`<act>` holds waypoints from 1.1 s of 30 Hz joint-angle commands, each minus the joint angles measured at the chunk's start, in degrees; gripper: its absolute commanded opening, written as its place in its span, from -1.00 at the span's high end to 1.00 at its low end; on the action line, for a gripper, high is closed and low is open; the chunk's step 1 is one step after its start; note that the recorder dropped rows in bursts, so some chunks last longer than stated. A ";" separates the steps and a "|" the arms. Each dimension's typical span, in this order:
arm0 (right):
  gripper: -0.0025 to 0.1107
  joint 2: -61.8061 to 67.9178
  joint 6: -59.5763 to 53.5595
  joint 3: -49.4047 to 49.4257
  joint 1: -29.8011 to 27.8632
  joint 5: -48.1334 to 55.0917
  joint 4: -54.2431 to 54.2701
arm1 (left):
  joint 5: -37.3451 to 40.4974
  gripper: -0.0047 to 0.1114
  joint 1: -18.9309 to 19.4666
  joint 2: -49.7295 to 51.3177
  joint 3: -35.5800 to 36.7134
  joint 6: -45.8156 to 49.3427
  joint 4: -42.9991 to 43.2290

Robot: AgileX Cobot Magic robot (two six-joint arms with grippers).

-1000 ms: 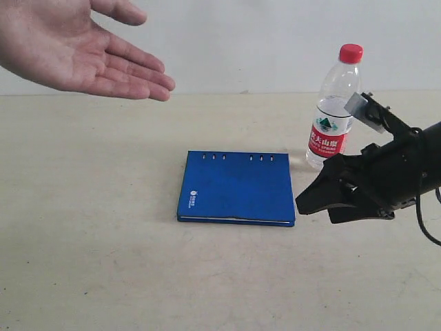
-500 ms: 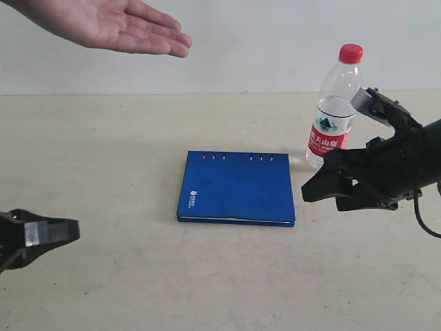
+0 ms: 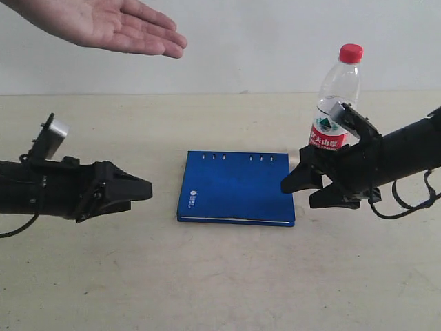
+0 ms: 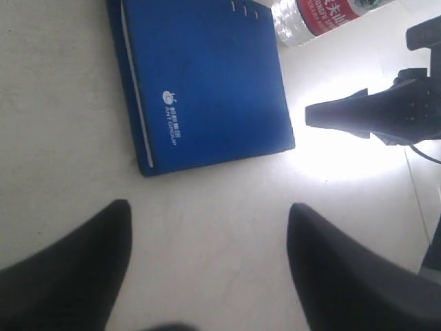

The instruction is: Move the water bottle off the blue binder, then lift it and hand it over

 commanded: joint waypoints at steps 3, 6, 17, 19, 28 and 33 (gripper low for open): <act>-0.14 3.23 -2.78 -2.57 0.01 2.91 2.86 | 7.06 -0.12 -0.25 10.75 -6.87 0.41 -0.50; -0.14 4.01 -2.88 -2.57 0.01 0.79 2.86 | 8.73 -0.12 -0.25 13.60 -9.14 0.41 -0.50; -0.14 8.04 -11.84 -2.70 1.07 1.64 9.50 | 9.45 -0.12 -0.35 15.25 -12.96 1.54 -0.50; -0.14 8.74 -14.44 -3.11 1.71 5.28 10.71 | 9.45 -0.12 -0.35 15.25 -13.12 1.54 -0.50; -0.14 8.74 -23.02 -5.69 2.79 23.19 14.07 | 7.04 -0.12 -0.35 15.29 -13.14 3.79 -0.50; -0.14 8.74 -25.08 -5.97 2.91 25.63 15.17 | 6.85 -0.12 -0.35 15.29 -13.14 3.91 -0.50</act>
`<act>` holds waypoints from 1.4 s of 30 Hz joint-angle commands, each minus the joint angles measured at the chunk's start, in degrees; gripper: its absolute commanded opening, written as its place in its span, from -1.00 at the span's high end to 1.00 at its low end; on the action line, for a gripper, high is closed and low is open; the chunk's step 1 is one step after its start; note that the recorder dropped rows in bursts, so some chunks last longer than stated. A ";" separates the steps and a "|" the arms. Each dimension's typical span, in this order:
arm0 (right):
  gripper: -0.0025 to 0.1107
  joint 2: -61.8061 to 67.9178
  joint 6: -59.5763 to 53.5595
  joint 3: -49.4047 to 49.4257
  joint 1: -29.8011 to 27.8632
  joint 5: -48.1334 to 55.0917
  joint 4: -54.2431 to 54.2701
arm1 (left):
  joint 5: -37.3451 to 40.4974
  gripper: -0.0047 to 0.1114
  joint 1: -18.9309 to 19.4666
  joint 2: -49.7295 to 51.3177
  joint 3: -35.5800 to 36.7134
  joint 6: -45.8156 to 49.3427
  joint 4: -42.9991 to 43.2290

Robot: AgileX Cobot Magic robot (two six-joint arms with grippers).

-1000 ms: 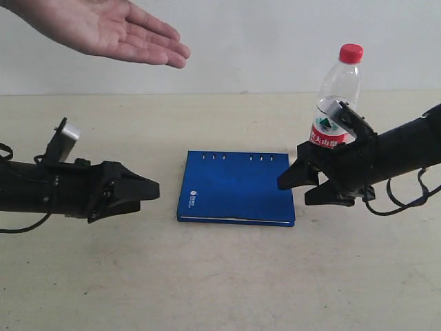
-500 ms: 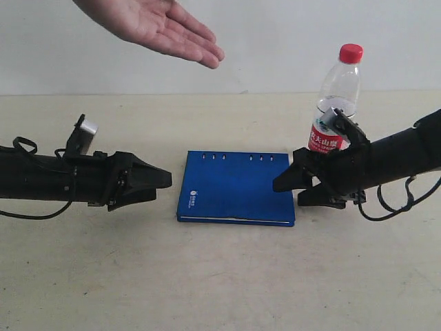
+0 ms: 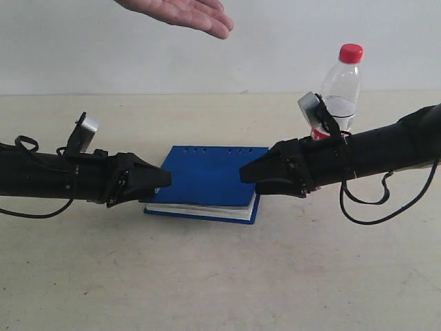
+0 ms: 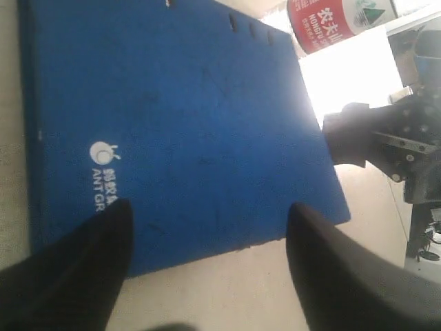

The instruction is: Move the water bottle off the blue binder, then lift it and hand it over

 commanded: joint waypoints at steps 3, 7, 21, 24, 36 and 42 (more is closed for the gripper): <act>-0.14 -0.16 -1.20 -0.47 0.66 0.45 1.64 | 0.02 -0.12 -0.22 0.14 -0.21 0.73 -0.20; -0.14 -0.16 -1.19 -0.47 2.52 -2.36 3.07 | 1.62 -0.12 -0.22 0.14 -0.21 0.73 -0.20; 0.96 -0.16 -2.46 -0.47 7.66 -18.74 10.64 | 6.04 -0.07 -0.22 0.14 -0.21 1.80 -0.20; 0.96 -0.16 -2.46 -0.47 7.66 -21.58 10.60 | 5.93 -0.07 -0.22 0.14 -0.21 1.80 -0.20; 0.96 -0.16 -5.15 -0.47 7.66 -19.76 9.31 | -4.80 -0.07 -0.10 0.14 -1.11 4.76 -0.20; 0.20 -0.16 0.67 -0.47 7.66 -20.62 8.80 | -10.48 -0.08 -0.10 0.14 -4.95 3.01 -0.20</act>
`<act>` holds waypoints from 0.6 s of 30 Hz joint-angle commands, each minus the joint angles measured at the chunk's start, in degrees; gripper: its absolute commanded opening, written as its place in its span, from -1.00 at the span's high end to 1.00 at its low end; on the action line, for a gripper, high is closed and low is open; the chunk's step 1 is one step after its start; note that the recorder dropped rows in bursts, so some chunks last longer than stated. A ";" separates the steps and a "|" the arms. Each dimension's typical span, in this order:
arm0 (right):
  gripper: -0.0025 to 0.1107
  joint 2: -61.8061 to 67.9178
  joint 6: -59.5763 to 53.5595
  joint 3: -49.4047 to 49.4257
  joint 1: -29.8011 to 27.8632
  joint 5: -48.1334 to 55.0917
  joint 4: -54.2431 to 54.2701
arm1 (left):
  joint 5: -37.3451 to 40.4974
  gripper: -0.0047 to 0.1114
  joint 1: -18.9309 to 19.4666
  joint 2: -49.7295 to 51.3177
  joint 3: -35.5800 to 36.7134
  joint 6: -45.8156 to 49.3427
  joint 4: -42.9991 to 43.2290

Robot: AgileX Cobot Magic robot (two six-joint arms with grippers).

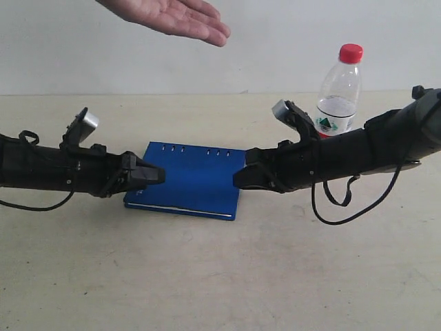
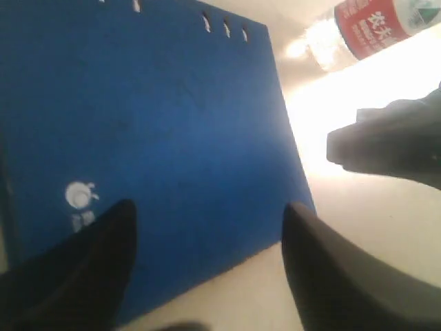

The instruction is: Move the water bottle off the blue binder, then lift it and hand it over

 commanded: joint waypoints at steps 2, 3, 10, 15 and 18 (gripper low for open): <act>-0.13 -0.28 2.92 -0.20 0.06 -2.22 -0.64 | -6.61 -0.08 -0.10 0.00 -3.19 -1.66 -0.20; -0.18 -0.28 4.10 -0.20 0.06 -3.40 -0.64 | -8.48 -0.08 -0.10 0.00 -3.32 -1.66 -0.20; -0.19 -0.28 6.47 -0.20 0.06 -8.85 -0.76 | -14.04 -0.08 -0.10 0.12 -3.74 -1.78 -0.20; -0.19 -0.28 6.47 -0.20 0.06 -7.55 -0.24 | -13.16 -0.08 -0.20 0.75 -3.74 -1.57 -0.20; -0.19 -0.28 6.47 -0.20 0.06 -6.36 0.27 | -5.99 -0.08 -0.20 3.19 -3.82 -1.57 -0.20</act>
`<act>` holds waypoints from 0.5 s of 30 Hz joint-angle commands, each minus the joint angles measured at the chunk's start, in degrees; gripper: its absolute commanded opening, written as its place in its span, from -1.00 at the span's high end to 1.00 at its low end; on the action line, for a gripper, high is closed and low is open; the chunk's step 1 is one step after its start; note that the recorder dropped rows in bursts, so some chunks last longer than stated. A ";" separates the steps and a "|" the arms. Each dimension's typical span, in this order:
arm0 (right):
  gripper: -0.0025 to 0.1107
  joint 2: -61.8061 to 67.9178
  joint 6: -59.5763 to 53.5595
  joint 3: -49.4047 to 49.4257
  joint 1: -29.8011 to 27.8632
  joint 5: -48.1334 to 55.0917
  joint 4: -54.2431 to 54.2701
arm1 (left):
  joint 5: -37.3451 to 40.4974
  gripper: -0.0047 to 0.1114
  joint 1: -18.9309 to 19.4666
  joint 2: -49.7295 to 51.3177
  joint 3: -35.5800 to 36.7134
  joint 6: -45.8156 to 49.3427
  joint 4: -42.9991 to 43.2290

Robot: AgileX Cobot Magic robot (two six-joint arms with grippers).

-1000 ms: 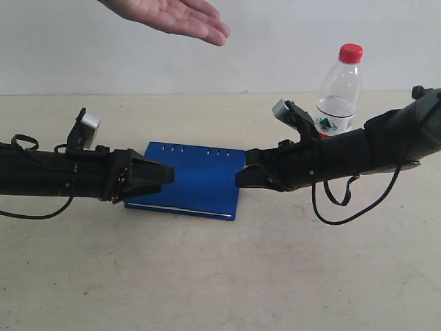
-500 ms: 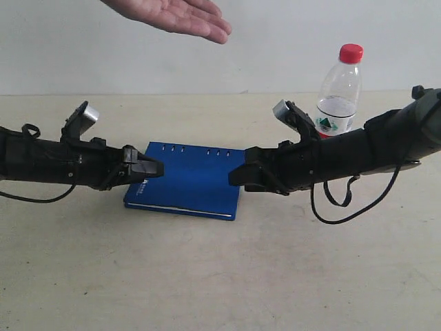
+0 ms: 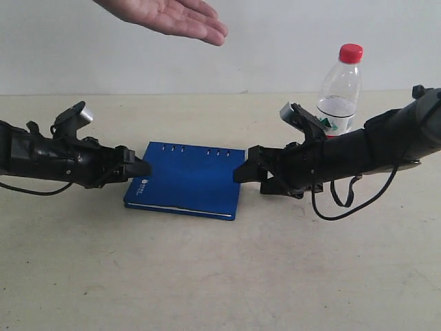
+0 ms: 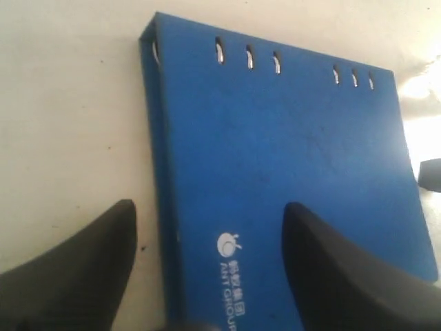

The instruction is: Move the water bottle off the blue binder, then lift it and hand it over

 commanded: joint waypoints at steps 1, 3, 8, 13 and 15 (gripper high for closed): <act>-0.19 -0.28 0.11 -0.20 0.06 2.00 0.58 | 9.88 -0.08 -0.20 3.71 -0.44 -0.34 -0.20; -0.19 -0.28 -0.56 -0.20 0.06 3.62 0.58 | 16.27 -0.08 -0.20 6.23 -0.89 -0.82 -0.20; -0.19 -0.28 -1.21 -0.20 0.06 6.98 0.58 | 34.08 -0.08 -0.20 11.48 -1.70 -0.82 -0.20; -0.18 -0.28 -1.21 -0.20 0.06 11.67 0.58 | 34.37 -0.07 -0.20 11.75 -1.75 -0.69 -0.20; -0.11 -0.28 -1.21 -0.20 0.06 13.73 0.37 | 34.37 -0.06 -0.20 11.62 -1.75 -0.69 -0.20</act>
